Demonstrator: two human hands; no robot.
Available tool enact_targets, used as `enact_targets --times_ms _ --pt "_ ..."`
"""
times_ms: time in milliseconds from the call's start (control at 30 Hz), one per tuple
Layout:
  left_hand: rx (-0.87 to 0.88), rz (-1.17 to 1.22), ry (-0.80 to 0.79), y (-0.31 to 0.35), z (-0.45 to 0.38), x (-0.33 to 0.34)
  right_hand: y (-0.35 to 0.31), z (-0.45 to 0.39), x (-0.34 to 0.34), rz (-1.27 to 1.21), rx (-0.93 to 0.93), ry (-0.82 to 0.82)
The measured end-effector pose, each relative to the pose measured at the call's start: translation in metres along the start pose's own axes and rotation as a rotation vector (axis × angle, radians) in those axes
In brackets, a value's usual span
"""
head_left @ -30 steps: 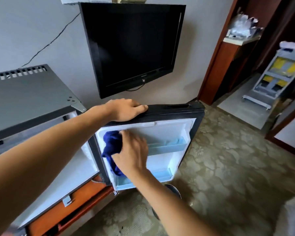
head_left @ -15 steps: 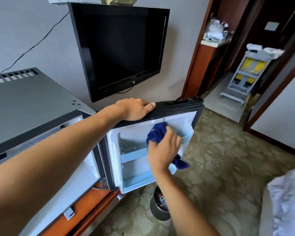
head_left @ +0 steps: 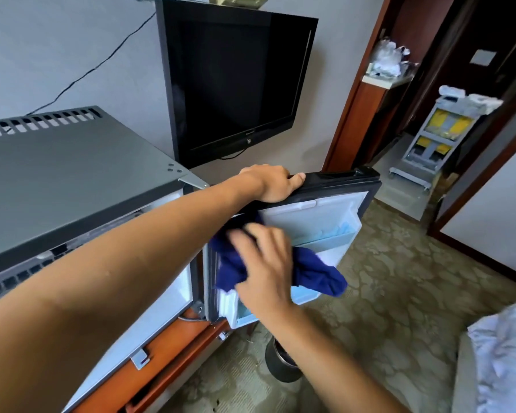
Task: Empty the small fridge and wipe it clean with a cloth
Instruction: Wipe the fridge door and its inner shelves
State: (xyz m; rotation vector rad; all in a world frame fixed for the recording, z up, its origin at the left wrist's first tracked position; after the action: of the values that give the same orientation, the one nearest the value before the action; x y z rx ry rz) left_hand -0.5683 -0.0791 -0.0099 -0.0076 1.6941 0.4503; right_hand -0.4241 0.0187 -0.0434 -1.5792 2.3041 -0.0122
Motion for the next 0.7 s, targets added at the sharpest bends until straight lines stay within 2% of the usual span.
enact_targets --times_ms 133,200,267,333,367,400,467,500,533,600,633,667,700 --pt "0.022 -0.006 0.002 0.0 0.003 -0.001 -0.033 0.044 0.051 0.272 -0.358 -0.094" --pt "0.031 -0.014 -0.003 -0.002 0.002 0.001 -0.028 0.088 0.066 0.294 -0.491 -0.201" --pt "0.041 -0.013 -0.01 -0.002 0.0 0.004 -0.014 0.144 0.086 0.295 -0.552 -0.468" --pt "0.051 -0.012 0.002 -0.003 -0.004 0.004 0.008 0.209 0.114 0.352 -0.518 -0.848" --pt "0.055 -0.01 0.011 -0.003 -0.007 0.004 0.016 0.242 0.126 0.361 -0.458 -1.025" --pt "0.057 -0.004 0.019 -0.004 -0.009 0.005 0.018 0.265 0.134 0.362 -0.41 -1.135" --pt "0.061 0.015 0.028 -0.004 -0.01 0.007 0.028 0.309 0.148 0.323 -0.205 -1.293" --pt "0.059 0.02 0.038 -0.004 -0.011 0.006 0.039 0.324 0.148 0.302 -0.032 -1.396" --pt "0.053 0.024 0.04 -0.005 -0.01 0.005 0.038 0.334 0.145 0.289 -0.061 -1.371" --pt "0.051 0.035 0.032 -0.003 -0.008 0.005 0.052 0.356 0.124 0.227 0.138 -1.348" --pt "0.056 0.032 0.033 -0.001 -0.007 0.006 0.074 0.378 0.108 0.229 0.413 -1.391" --pt "0.063 0.024 0.037 0.0 -0.008 0.007 0.099 0.39 0.089 0.229 0.666 -1.312" --pt "0.073 0.016 0.039 0.002 -0.007 0.007 0.14 0.422 0.068 0.225 1.13 -1.072"
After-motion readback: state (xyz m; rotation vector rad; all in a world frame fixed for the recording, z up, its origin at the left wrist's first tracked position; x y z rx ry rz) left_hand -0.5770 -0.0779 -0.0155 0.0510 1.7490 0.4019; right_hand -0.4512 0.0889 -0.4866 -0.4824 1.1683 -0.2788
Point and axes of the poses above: each hand's wrist, its own z-axis away from the middle knuckle, its own x-axis out of the palm, y = z × x, the point moved 9 cm from there along -z, towards the middle knuckle, and after that the axes turned 14 degrees about y, right-handed, at the moved point
